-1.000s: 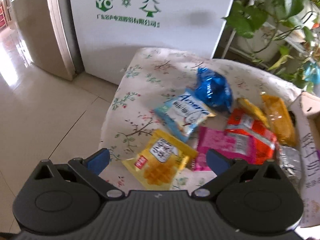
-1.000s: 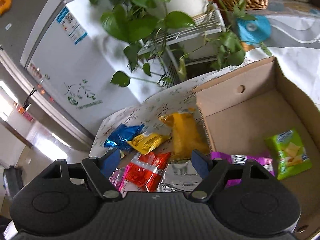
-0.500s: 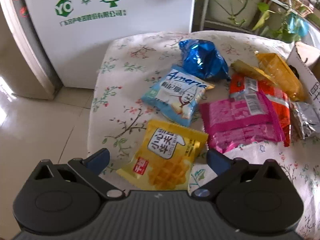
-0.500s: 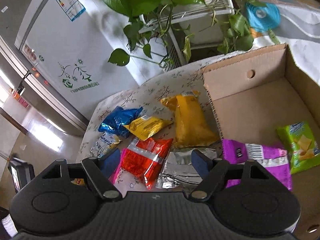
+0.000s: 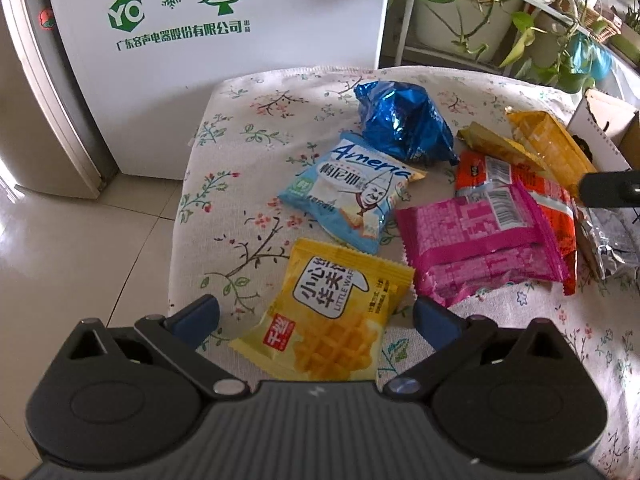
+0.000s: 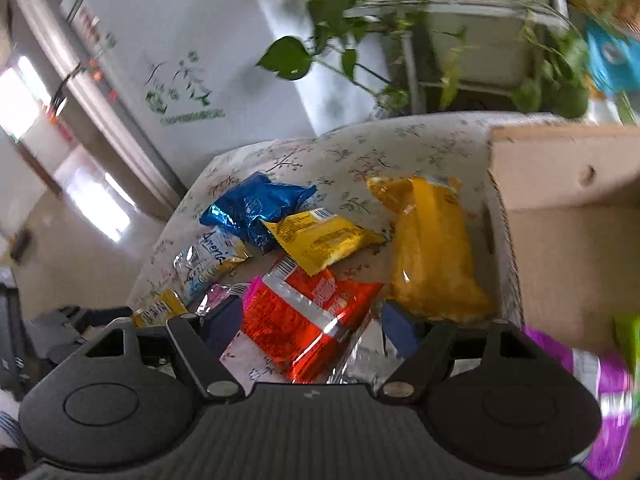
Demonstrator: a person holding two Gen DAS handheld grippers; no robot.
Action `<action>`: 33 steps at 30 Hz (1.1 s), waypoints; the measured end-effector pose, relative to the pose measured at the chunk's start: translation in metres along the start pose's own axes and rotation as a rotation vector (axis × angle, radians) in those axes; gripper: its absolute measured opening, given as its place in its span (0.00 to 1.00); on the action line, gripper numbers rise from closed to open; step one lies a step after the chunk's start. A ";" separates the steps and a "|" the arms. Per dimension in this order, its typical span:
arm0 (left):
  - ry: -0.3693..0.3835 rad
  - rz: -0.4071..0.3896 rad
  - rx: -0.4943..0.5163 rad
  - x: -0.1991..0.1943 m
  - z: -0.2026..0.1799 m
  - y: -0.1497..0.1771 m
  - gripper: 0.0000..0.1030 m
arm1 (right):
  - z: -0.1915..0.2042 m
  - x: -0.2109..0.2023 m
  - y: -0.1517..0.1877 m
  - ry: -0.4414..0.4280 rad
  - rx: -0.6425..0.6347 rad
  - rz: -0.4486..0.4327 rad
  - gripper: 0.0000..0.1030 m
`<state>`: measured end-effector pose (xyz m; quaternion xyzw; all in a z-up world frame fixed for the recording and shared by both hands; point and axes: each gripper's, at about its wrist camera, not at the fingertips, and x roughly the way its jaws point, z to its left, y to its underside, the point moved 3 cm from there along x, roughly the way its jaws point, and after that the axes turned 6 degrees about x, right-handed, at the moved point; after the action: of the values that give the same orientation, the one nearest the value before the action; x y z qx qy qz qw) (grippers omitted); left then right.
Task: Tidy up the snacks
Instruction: 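Lower the right tool onto the red-orange bag and close on it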
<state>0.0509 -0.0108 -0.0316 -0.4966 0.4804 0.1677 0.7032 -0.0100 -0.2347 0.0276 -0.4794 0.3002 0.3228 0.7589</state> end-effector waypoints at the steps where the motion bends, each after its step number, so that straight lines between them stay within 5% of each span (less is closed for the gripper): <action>1: -0.001 -0.001 0.000 -0.001 0.000 0.000 1.00 | 0.001 0.004 -0.002 -0.005 -0.013 -0.004 0.80; 18: 0.034 -0.077 0.078 0.001 -0.002 -0.001 0.95 | 0.000 0.042 -0.008 -0.028 -0.048 0.021 0.77; 24: 0.079 -0.078 0.115 -0.005 -0.002 0.000 0.81 | 0.014 0.032 0.008 -0.046 -0.214 0.139 0.77; 33: 0.077 -0.060 0.116 -0.006 -0.002 -0.001 0.85 | 0.029 0.027 0.031 -0.002 -0.415 0.191 0.79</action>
<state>0.0481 -0.0115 -0.0264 -0.4752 0.5010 0.0991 0.7165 -0.0134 -0.1918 0.0003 -0.5943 0.2708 0.4484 0.6103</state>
